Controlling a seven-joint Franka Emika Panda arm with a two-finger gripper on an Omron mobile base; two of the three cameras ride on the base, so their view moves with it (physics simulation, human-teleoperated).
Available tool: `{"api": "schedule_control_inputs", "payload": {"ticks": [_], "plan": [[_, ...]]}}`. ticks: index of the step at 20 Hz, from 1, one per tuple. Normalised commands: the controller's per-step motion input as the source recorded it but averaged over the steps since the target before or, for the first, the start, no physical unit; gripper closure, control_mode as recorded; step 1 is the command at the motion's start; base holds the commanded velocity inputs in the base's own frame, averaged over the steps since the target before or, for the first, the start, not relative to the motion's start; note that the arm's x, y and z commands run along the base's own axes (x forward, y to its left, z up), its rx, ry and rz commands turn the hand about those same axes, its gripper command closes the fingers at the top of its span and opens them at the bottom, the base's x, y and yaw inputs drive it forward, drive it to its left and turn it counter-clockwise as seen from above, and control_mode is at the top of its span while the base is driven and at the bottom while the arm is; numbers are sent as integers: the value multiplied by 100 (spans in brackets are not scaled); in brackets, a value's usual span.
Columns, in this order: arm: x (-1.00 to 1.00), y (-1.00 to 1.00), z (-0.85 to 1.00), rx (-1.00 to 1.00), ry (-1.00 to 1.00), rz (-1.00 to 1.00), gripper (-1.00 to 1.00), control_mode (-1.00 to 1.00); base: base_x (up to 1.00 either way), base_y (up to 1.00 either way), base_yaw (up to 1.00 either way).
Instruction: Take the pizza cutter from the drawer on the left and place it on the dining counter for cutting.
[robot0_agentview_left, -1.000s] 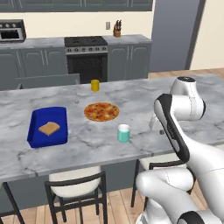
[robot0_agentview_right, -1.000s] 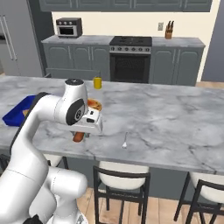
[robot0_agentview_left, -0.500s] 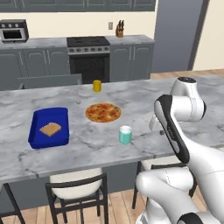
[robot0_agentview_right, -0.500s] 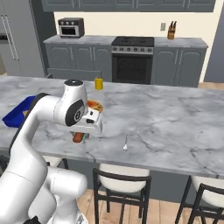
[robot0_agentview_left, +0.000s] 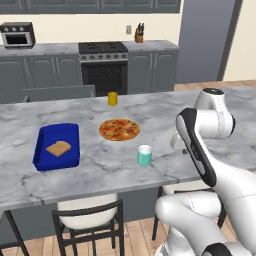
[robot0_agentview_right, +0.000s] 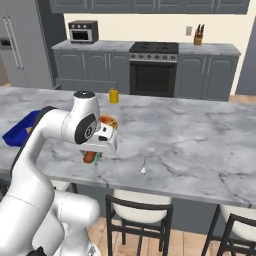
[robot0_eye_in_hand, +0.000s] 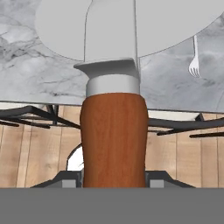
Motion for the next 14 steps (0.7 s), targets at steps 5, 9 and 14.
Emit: {"api": "schedule_control_inputs", "payload": {"ticks": [5,9,14], "plan": [[50,-3,0,2,0,0,100,-100,16,0,1],[100,-30,0,12,0,4,100,-100,0,0,0],[100,-30,0,9,0,4,100,-100,0,0,0]]}}
